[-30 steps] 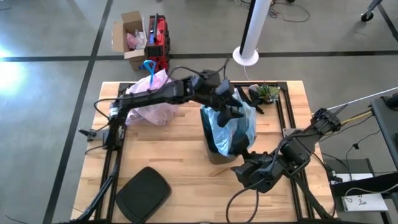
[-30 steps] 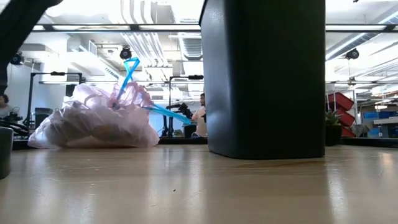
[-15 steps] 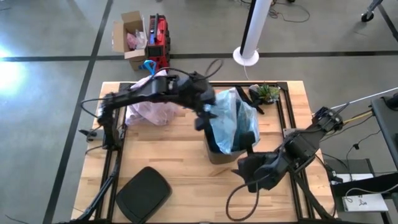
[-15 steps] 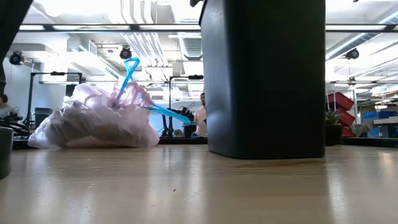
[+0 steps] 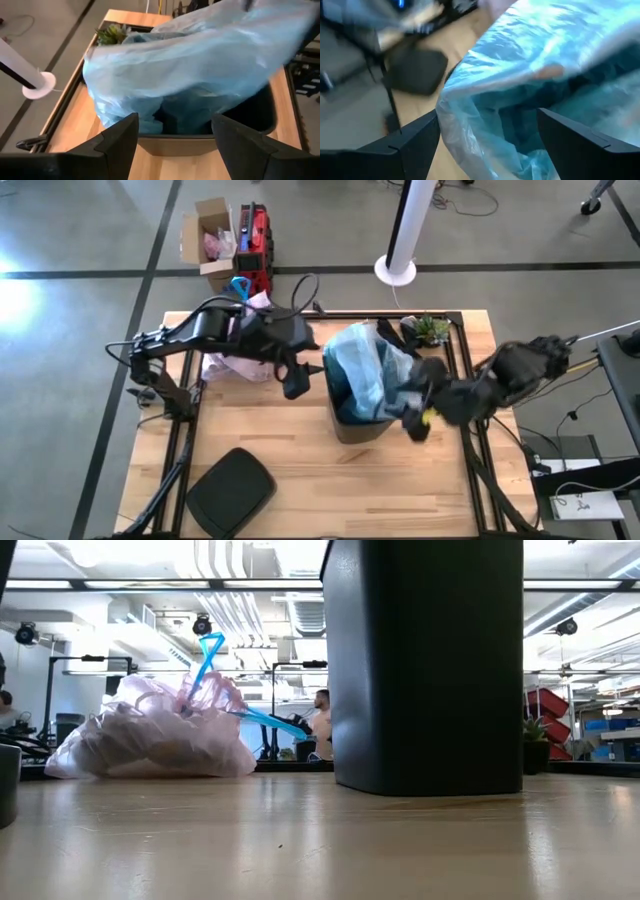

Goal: Place trash/remove bag and relplace
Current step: Insert the blue trash bag into the trash bin

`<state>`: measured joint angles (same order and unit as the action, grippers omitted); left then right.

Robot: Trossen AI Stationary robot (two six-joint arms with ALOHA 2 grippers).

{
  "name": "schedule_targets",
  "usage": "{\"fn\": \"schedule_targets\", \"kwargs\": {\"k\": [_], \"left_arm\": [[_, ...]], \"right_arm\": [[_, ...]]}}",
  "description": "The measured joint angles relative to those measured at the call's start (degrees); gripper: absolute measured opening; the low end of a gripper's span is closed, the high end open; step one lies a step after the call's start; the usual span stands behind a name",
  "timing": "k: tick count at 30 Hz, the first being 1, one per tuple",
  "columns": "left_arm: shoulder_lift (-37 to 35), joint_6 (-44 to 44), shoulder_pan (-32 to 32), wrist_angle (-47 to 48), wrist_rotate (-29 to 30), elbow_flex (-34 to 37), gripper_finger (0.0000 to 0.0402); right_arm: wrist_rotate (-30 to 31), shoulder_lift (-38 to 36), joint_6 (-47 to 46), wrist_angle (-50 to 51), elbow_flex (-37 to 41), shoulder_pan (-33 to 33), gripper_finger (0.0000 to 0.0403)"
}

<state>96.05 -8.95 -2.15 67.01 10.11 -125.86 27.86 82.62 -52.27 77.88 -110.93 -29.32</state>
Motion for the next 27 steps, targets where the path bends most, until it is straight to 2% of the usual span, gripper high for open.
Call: {"fn": "schedule_targets", "kwargs": {"k": [2, 6, 9, 13, 16, 18, 23, 27], "left_arm": [[-0.7, -1.2, -1.2, 0.0, 1.4, 0.0, 0.0236], [-1.5, -3.0, -3.9, -0.2, 2.4, 0.0, 0.0237], [-1.5, -3.7, -5.8, 0.5, 4.0, 0.0, 0.0237], [-2.7, -4.6, -8.1, 2.6, 7.6, 0.0, 0.0234], [-3.3, -4.9, -8.9, 3.9, 10.1, 0.0, 0.0233], [-3.3, -4.2, -9.2, 3.6, 10.6, 0.1, 0.0234], [-3.7, -2.6, -9.2, 5.9, 11.0, 0.8, 0.0241], [-5.9, -5.2, -9.4, 10.7, 12.7, 3.1, 0.0246]], "right_arm": [[-0.2, -1.9, -7.2, -0.3, 0.4, 2.6, 0.0311], [-1.3, -5.4, -15.4, 0.2, 1.8, 7.7, 0.031], [-5.5, -7.0, -18.2, -0.7, 1.9, 10.9, 0.0304], [-11.5, -7.9, -21.8, -3.1, 1.9, 11.7, 0.03], [-11.7, -6.7, -23.7, 0.2, 2.0, 12.4, 0.0304], [-11.9, -5.3, -24.3, 1.5, 2.6, 15.1, 0.0306], [-19.5, -1.4, -24.2, -9.8, 5.4, 20.3, 0.0299], [-22.2, 0.1, -22.0, -21.5, 5.4, 21.6, 0.0289]]}}
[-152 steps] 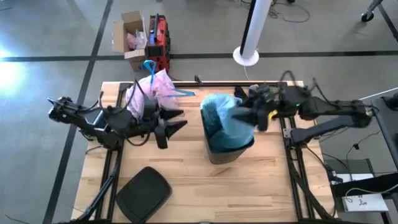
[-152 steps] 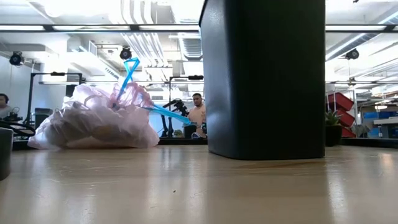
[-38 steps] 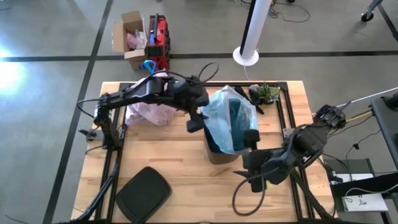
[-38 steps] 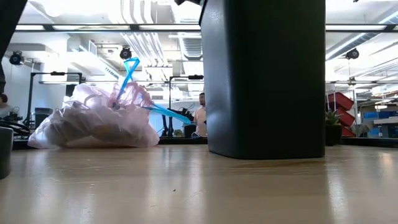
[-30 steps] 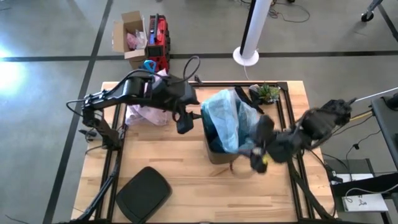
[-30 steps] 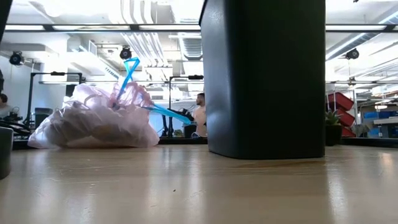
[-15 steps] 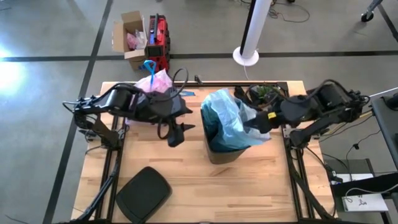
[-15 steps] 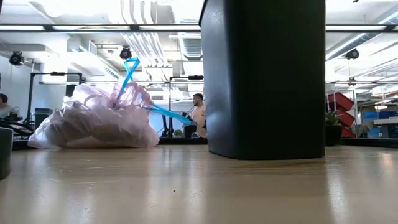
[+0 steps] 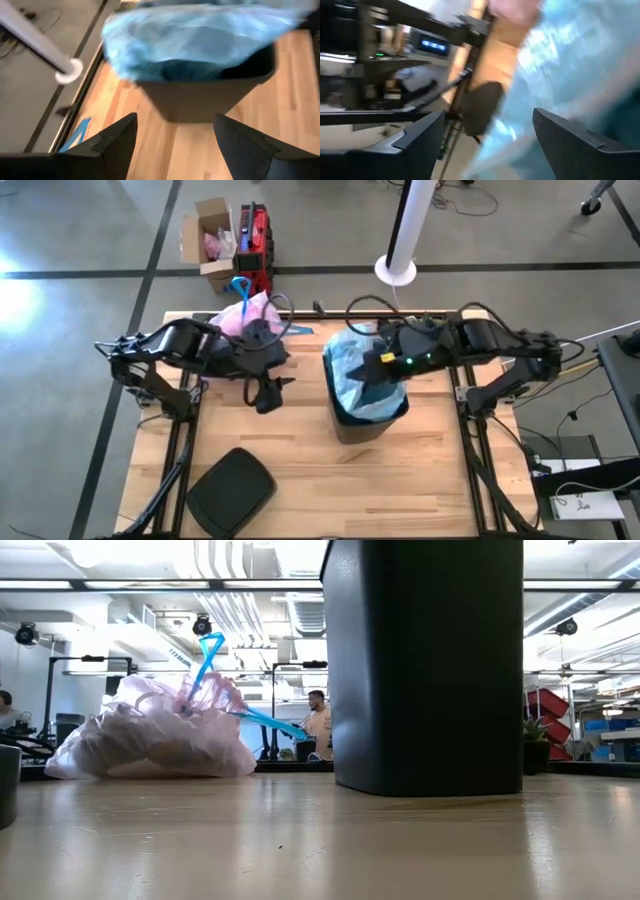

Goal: Place trash/remove bag and relplace
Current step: Insert the blue trash bag into the trash bin

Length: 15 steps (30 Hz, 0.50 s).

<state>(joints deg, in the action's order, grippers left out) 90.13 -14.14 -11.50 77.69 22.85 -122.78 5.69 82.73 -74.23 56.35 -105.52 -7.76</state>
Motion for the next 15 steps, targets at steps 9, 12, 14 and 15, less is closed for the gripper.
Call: {"fn": "schedule_targets", "kwargs": {"k": [9, 12, 14, 15], "left_arm": [[-9.6, -1.6, 0.5, -23.3, -1.1, 17.7, 0.0253], [-9.3, -1.6, 1.0, -33.5, -5.3, 22.1, 0.0249], [-8.0, -1.6, 1.6, -37.7, -6.0, 22.9, 0.0247], [-7.0, -1.6, 1.8, -39.1, -6.1, 22.9, 0.0246]], "right_arm": [[-6.2, 7.3, 15.1, -0.9, -0.5, -3.5, 0.0294], [-5.5, 8.3, 21.1, -1.3, -3.7, -5.5, 0.0303], [-4.0, 8.2, 23.8, 0.7, -6.3, -6.7, 0.0308], [-2.9, 8.1, 24.8, 2.3, -7.7, -7.1, 0.0309]]}}
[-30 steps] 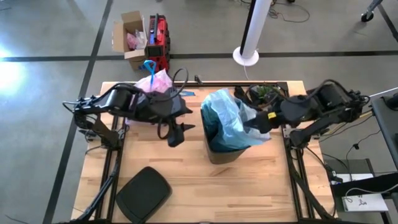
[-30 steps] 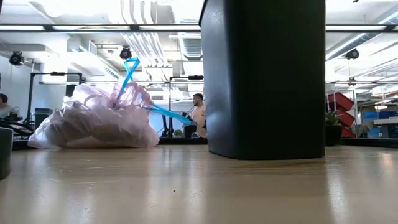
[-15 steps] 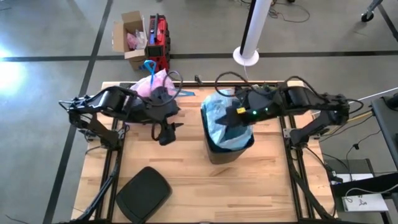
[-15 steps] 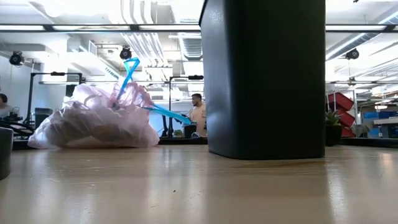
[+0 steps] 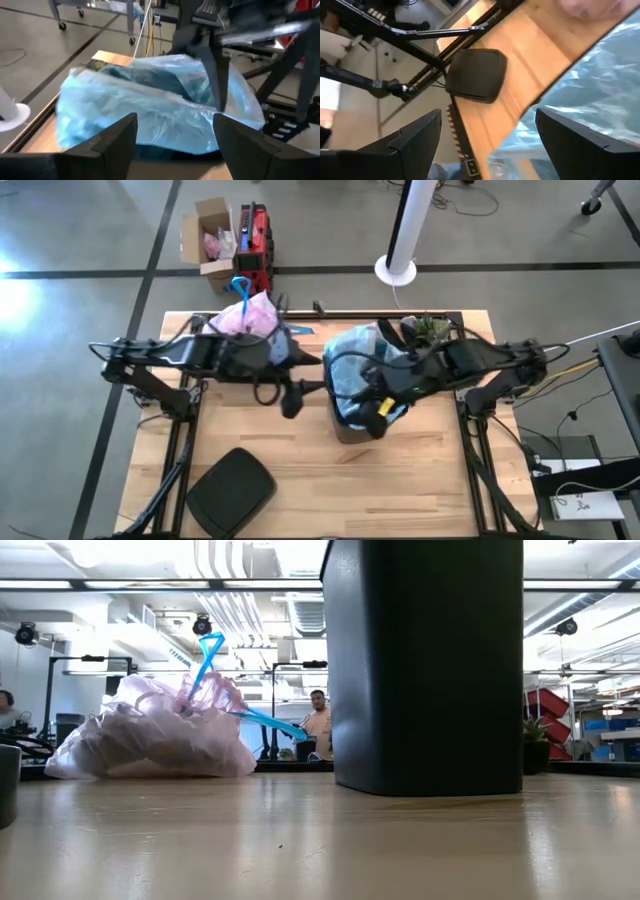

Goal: Place trash/remove bag and relplace
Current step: Insert the blue trash bag into the trash bin

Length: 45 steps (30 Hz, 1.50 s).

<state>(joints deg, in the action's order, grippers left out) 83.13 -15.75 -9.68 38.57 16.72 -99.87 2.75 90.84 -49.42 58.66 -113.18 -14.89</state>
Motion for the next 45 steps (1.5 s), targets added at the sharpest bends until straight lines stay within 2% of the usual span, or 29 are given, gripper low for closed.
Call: {"fn": "schedule_targets", "kwargs": {"k": [2, 7, 8, 10, 14, 17, 23, 26, 32, 36, 42, 45], "left_arm": [[2.5, 0.1, 0.4, -2.2, -1.4, -1.0, 0.0245], [10.7, 0.2, 0.7, -5.8, -3.3, -6.7, 0.0244], [12.4, 0.1, 0.7, -5.7, -3.3, -8.3, 0.0244], [16.1, 0.0, 0.8, -5.4, -3.4, -11.7, 0.0243], [23.5, -2.1, 0.6, -4.5, -4.5, -20.4, 0.024], [28.0, -3.4, -0.5, -3.5, -5.7, -26.7, 0.0241], [36.0, -7.7, -2.2, 5.8, -5.8, -35.0, 0.024], [36.9, -11.5, -2.6, 6.3, -5.8, -34.1, 0.0237], [36.0, -18.8, -5.0, 10.2, -5.3, -34.4, 0.0231], [33.7, -23.4, -7.2, 14.8, -4.8, -34.7, 0.0231], [33.0, -32.2, -10.3, 25.0, -3.3, -34.7, 0.0232], [33.2, -34.9, -11.5, 25.5, -2.4, -34.7, 0.023]], "right_arm": [[3.5, -0.9, 1.0, 6.6, -2.9, -0.5, 0.0311], [15.4, -4.1, -0.8, 31.0, -7.7, -0.7, 0.0311], [16.5, -4.8, -1.7, 32.2, -7.5, -0.7, 0.031], [15.9, -7.1, -1.5, 29.8, -4.6, -0.7, 0.0307], [13.3, -10.6, -4.8, 31.0, 1.0, -1.5, 0.03], [12.4, -13.6, -5.0, 30.8, 6.1, -4.7, 0.0296], [12.6, -18.0, -2.4, 31.0, 14.0, -12.3, 0.0299], [14.5, -18.3, -0.3, 29.4, 16.8, -16.6, 0.0302], [23.2, -18.2, 0.7, 24.0, 23.4, -21.8, 0.0298], [23.8, -18.7, 0.9, 21.4, 28.0, -23.2, 0.0302], [25.7, -23.6, 3.8, 22.6, 24.8, -24.4, 0.0309], [29.2, -26.5, 5.5, 19.1, 22.8, -24.3, 0.0309]]}}
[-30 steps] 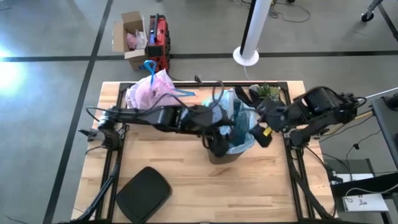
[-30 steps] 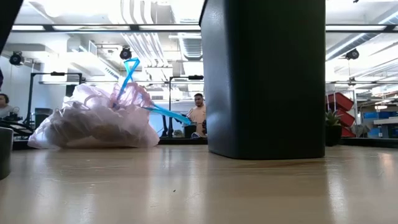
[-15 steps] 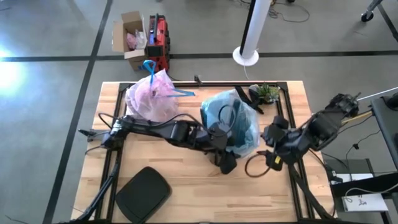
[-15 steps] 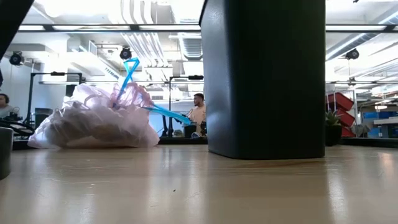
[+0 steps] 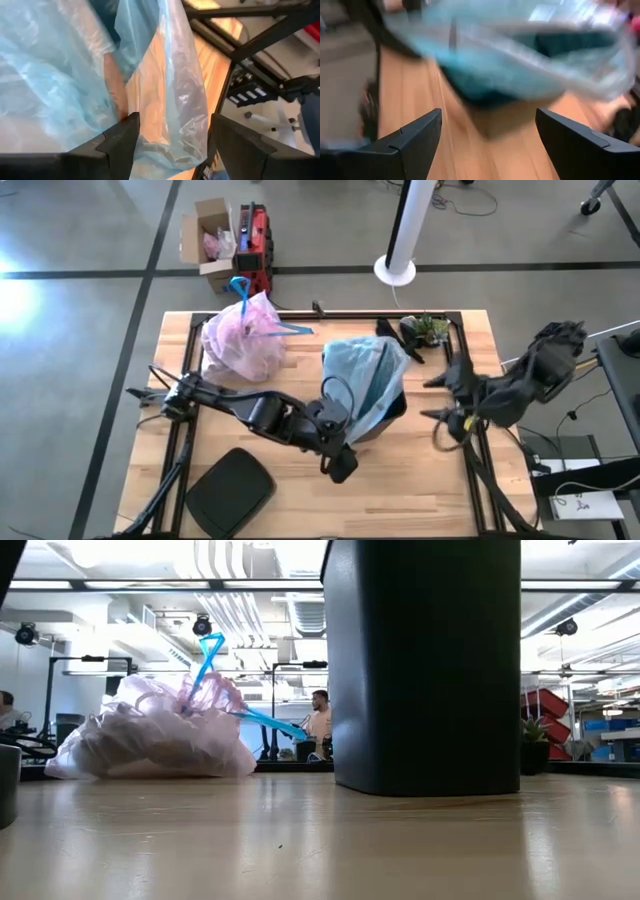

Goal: Place trash/remove bag and relplace
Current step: Insert the blue trash bag into the trash bin

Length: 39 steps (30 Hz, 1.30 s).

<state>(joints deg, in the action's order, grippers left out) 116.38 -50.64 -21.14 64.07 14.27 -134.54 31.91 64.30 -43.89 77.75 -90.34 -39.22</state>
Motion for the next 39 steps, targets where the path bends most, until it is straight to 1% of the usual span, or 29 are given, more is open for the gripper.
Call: {"fn": "schedule_targets", "kwargs": {"k": [2, 5, 7, 11, 12, 14, 16, 17, 19, 23, 26, 29, 32, 35, 39], "left_arm": [[0.0, -1.1, -0.2, 0.2, 0.2, 0.0, 0.0229], [-0.1, -1.4, -0.2, 0.1, 0.3, 0.0, 0.0228], [-0.1, -1.4, -0.2, 0.1, 0.4, -0.2, 0.0228], [-0.2, -1.4, -0.1, -0.1, 0.4, -0.4, 0.0226], [-0.2, -1.4, -0.1, -0.1, 0.4, -0.4, 0.0226], [-0.2, -1.4, -0.1, -0.2, 0.4, -0.4, 0.0226], [-0.2, -1.4, -0.1, -1.1, 0.4, -0.4, 0.0226], [-0.3, -1.3, -0.1, -1.3, 0.4, -0.4, 0.0225], [-0.3, -1.0, -0.1, -1.5, 0.3, -0.4, 0.0224], [-0.3, -0.9, -0.1, -1.4, 0.1, -0.4, 0.0224], [-0.6, -0.9, -0.3, 0.1, -0.2, -0.4, 0.0223], [-1.4, -1.0, -0.4, 2.1, 0.1, -0.4, 0.022], [-2.8, -0.6, -0.5, 1.5, 2.9, -0.4, 0.022], [-3.4, 2.1, -0.4, 0.3, 5.9, -0.5, 0.0223], [-3.2, 4.9, -0.4, -1.2, 6.2, -0.3, 0.0227]], "right_arm": [[3.2, -1.7, 1.8, -3.8, -0.1, 0.5, 0.0309], [6.1, -2.2, 5.4, -7.7, 0.3, 3.1, 0.0307], [7.3, -1.1, 7.2, -8.2, 0.9, 5.7, 0.0304], [7.1, 1.9, 7.5, -8.2, 3.4, 9.2, 0.0298], [8.0, 2.5, 7.5, -8.3, 3.6, 10.0, 0.0296], [11.8, 3.2, 7.5, -10.0, 3.6, 11.7, 0.0295], [12.9, 3.4, 8.3, -13.7, 3.6, 13.3, 0.0296], [12.1, 3.5, 9.7, -16.3, 3.7, 14.4, 0.0297], [8.7, 4.4, 12.9, -20.3, 3.7, 17.4, 0.0298], [-1.1, 7.6, 16.0, -17.7, 4.0, 22.0, 0.0291], [-6.5, 7.2, 15.8, -14.7, 4.0, 21.7, 0.0284], [-9.3, 4.1, 14.7, -12.4, 3.8, 19.6, 0.0278], [-11.4, 2.4, 13.1, -9.6, 3.8, 17.8, 0.0278], [-11.5, 1.8, 11.6, -7.1, 4.4, 17.4, 0.0281], [-11.4, 1.9, 11.3, -7.1, 5.4, 17.3, 0.0281]]}}
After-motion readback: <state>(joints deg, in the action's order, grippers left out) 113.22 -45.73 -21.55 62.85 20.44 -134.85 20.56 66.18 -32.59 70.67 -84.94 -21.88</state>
